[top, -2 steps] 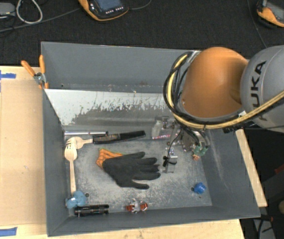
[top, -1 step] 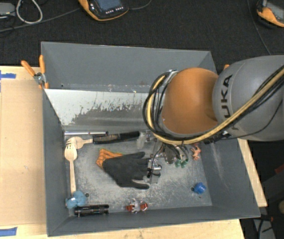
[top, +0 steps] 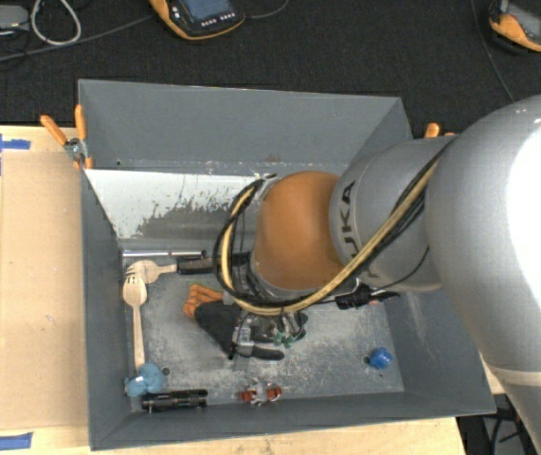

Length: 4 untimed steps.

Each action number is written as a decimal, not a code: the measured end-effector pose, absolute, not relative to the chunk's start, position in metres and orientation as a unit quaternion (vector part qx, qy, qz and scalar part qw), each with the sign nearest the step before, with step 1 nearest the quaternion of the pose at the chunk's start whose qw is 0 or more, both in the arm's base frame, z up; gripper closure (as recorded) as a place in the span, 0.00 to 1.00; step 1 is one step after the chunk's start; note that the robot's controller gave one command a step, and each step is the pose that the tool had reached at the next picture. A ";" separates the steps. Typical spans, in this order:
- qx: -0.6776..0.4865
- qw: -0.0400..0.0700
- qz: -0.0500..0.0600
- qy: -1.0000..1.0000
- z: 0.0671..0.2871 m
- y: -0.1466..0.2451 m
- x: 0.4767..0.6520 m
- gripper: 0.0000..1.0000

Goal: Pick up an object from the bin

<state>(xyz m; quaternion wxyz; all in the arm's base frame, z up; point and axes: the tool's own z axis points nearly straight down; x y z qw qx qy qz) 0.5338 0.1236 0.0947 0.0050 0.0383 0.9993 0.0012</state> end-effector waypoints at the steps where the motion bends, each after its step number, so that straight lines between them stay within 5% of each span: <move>1: -0.085 0.003 0.000 0.996 0.070 0.098 0.509 1.00; 4: -0.078 0.004 0.001 0.997 0.071 0.101 0.503 1.00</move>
Offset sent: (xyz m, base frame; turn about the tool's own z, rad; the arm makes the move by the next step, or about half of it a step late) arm 0.0000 0.0000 0.0000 0.0000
